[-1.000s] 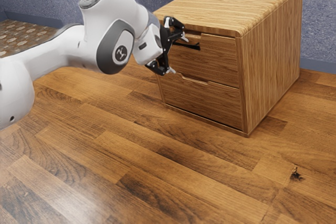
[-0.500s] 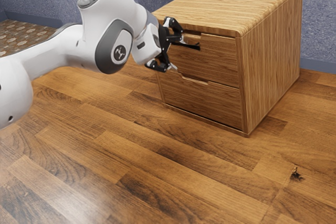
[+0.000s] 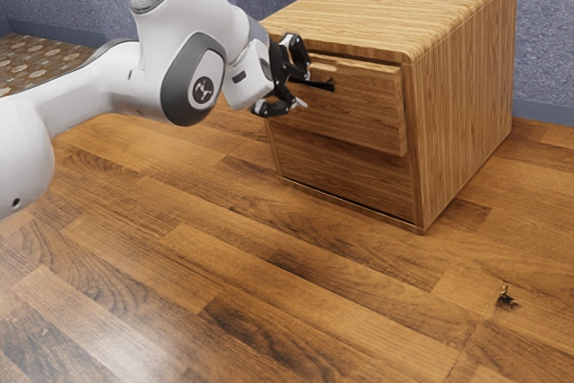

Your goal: Pull the drawer handle with one arm to open the drawer

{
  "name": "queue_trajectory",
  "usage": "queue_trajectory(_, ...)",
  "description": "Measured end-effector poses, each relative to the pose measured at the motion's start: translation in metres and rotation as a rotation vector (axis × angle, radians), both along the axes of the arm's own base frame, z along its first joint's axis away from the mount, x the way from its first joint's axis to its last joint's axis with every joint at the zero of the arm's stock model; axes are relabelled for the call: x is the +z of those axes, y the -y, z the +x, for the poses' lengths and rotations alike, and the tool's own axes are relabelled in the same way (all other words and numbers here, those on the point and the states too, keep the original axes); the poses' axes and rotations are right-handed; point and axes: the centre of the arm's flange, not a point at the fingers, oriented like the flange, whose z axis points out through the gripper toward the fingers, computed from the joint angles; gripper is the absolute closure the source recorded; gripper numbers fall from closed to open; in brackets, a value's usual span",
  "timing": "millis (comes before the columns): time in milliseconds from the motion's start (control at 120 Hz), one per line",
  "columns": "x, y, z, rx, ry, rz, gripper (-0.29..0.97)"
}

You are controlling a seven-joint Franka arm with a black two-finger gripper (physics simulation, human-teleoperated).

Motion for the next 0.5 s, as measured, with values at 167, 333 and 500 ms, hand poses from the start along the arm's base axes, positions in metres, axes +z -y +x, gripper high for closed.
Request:
queue_trajectory(167, 0.0012, 0.0001, -0.0005, -0.001, 0.002, 0.002, 0.68)
queue_trajectory(333, 0.002, 0.0001, -0.001, -0.002, 0.001, 0.004, 0.69)
queue_trajectory(500, 0.0084, 0.0, -0.005, 0.0, 0.006, 0.008, 0.71)
